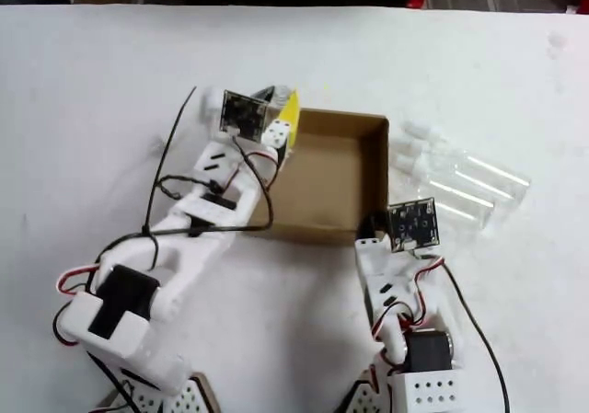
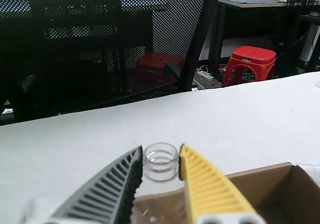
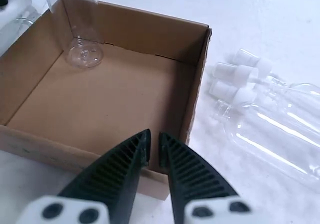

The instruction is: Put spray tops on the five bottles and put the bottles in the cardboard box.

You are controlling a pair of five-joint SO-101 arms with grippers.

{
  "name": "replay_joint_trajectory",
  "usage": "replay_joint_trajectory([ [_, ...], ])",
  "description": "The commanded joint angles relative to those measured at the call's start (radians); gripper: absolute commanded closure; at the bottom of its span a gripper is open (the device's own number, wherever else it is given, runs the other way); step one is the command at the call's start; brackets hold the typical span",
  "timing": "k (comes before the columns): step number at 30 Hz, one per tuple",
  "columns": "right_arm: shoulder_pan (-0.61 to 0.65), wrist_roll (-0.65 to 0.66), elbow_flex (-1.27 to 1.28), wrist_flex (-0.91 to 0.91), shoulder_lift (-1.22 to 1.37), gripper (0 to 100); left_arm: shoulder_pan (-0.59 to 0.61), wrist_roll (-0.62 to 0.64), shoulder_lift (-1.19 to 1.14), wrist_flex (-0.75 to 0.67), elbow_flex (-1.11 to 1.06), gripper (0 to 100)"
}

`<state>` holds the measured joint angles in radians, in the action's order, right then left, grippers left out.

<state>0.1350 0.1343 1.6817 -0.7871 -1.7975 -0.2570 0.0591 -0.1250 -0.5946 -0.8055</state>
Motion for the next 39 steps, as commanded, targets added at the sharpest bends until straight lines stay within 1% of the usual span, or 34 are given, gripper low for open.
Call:
replay_joint_trajectory([
  [1,-0.005,0.000,0.009,-0.001,-0.001,98.0,0.010,0.009,0.007,0.002,0.046,86],
  [4,-0.005,0.000,0.009,-0.001,-0.001,98.0,0.015,0.009,0.007,0.008,0.044,77],
  [6,-0.005,0.000,0.009,-0.001,-0.001,98.0,0.015,0.009,0.007,0.009,0.044,73],
  [11,-0.005,0.000,0.009,-0.001,-0.001,98.0,0.013,0.009,0.038,0.009,0.026,77],
  [16,-0.005,0.000,0.009,0.001,-0.001,98.0,-0.004,0.009,0.216,0.012,-0.081,77],
  [18,-0.004,0.000,0.009,0.001,-0.001,98.0,-0.001,0.009,0.289,0.055,-0.098,78],
  [20,-0.004,0.000,0.009,0.001,-0.001,98.0,0.016,0.015,0.366,0.157,-0.100,78],
  [23,-0.004,0.000,0.009,0.001,-0.001,98.0,0.050,0.020,0.504,0.367,-0.100,78],
  [27,-0.004,0.000,0.009,0.001,-0.001,98.0,0.139,0.092,0.730,0.730,-0.091,78],
  [29,-0.002,0.000,0.009,-0.001,-0.001,98.0,0.193,0.095,0.837,0.937,-0.058,78],
  [31,-0.002,0.000,0.009,-0.001,-0.001,98.0,0.245,0.071,0.924,1.137,-0.009,78],
  [34,-0.002,0.000,0.009,-0.001,-0.001,98.0,0.295,-0.028,0.984,1.381,0.081,78],
  [36,-0.002,0.000,0.009,-0.001,-0.001,98.0,0.323,-0.083,0.981,1.484,0.138,78],
  [39,-0.004,0.000,0.009,-0.001,-0.001,98.0,0.337,-0.138,0.938,1.583,0.192,78],
])
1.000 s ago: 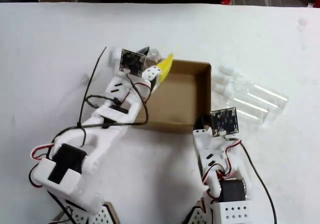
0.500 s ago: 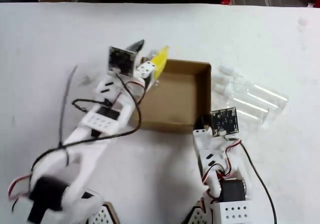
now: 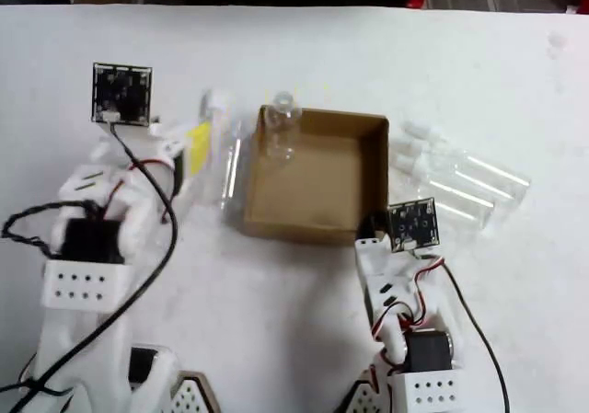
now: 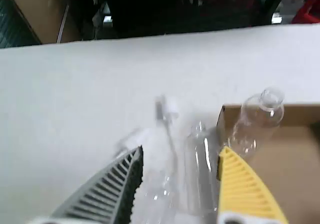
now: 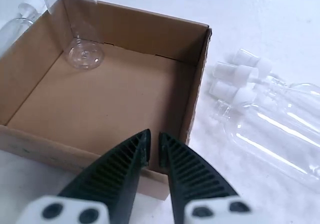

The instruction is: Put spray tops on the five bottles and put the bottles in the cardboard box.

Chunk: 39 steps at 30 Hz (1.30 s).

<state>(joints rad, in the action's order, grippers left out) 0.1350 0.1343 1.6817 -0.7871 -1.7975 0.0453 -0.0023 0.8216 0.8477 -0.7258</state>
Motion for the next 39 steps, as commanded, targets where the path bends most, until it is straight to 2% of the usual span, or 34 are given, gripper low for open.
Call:
replay_joint_trajectory([
  [1,-0.005,0.000,0.009,-0.001,-0.001,98.0,0.030,-0.094,-0.035,0.167,0.126,78],
  [5,-0.008,0.000,0.009,-0.001,-0.001,98.0,-0.024,-0.106,-0.214,0.258,0.206,77],
  [7,-0.008,0.000,0.009,-0.001,-0.001,98.0,-0.070,-0.092,-0.317,0.350,0.290,77],
  [10,-0.008,0.000,0.009,-0.001,-0.001,98.0,-0.150,0.026,-0.450,0.517,0.451,77],
  [12,-0.008,0.000,0.009,-0.001,-0.001,98.0,-0.180,0.095,-0.530,0.571,0.540,77],
  [22,-0.010,0.000,0.009,-0.001,-0.001,98.0,-0.194,0.264,-0.885,0.568,0.709,78],
  [26,-0.010,0.000,0.009,-0.001,-0.001,98.0,-0.194,0.270,-0.964,0.568,0.726,79],
  [32,-0.010,0.000,0.009,-0.001,-0.001,98.0,-0.232,0.262,-0.998,0.539,0.720,88],
  [39,-0.010,0.000,0.009,-0.001,-0.001,98.0,-0.295,0.272,-1.032,0.470,0.720,82],
])
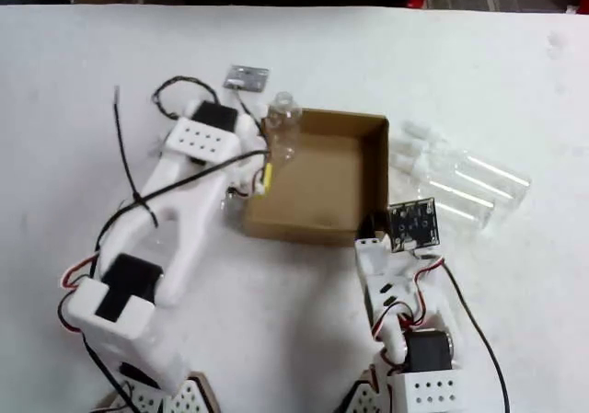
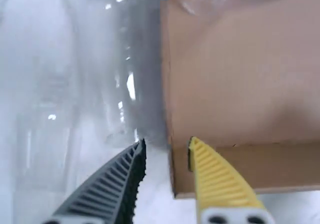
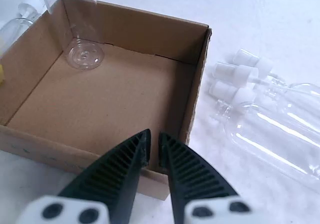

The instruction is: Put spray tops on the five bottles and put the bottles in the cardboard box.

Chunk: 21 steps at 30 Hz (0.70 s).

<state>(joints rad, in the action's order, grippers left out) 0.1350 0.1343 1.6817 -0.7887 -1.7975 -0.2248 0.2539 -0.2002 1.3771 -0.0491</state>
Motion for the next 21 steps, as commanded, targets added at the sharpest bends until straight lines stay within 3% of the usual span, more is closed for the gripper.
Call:
replay_joint_trajectory([
  [1,-0.010,0.000,0.009,0.001,-0.001,98.0,-0.025,0.015,-0.022,-0.064,0.044,81],
  [9,-0.010,0.000,0.009,0.001,-0.001,98.0,-0.025,0.015,-0.084,-0.066,0.044,79],
  [16,-0.010,0.000,0.009,0.001,-0.001,98.0,-0.027,0.058,-0.088,-0.023,0.043,94],
  [21,-0.010,0.000,0.009,0.001,-0.001,98.0,-0.027,0.058,-0.090,0.054,0.043,92],
])
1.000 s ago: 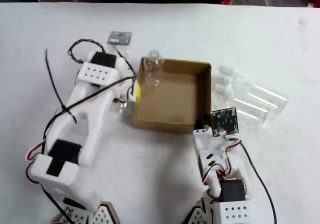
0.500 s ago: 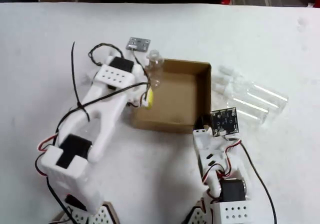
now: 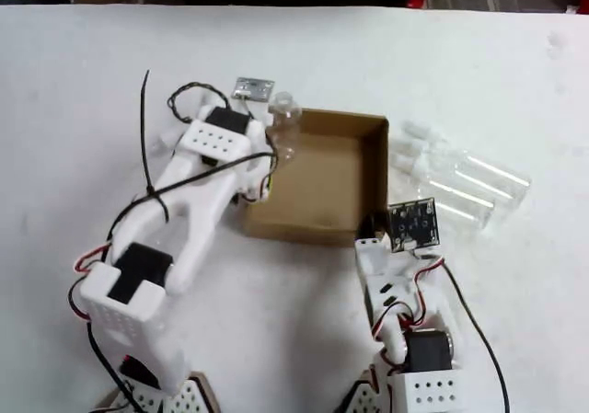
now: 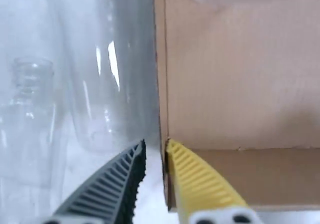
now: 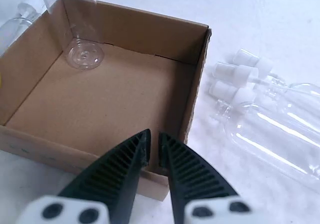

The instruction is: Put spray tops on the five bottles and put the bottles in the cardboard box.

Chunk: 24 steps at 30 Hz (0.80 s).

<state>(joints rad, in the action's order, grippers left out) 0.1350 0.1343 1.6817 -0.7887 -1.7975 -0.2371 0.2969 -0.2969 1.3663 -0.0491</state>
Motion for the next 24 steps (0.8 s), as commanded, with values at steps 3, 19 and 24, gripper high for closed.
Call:
replay_joint_trajectory([
  [3,-0.010,0.000,0.009,0.001,-0.001,98.0,-0.018,0.015,0.007,0.115,0.041,90],
  [19,-0.010,0.000,0.009,0.001,-0.001,98.0,-0.108,0.012,0.015,0.163,0.051,90],
  [24,-0.010,0.000,0.009,0.001,-0.001,98.0,-0.054,-0.031,0.015,0.164,0.051,90],
])
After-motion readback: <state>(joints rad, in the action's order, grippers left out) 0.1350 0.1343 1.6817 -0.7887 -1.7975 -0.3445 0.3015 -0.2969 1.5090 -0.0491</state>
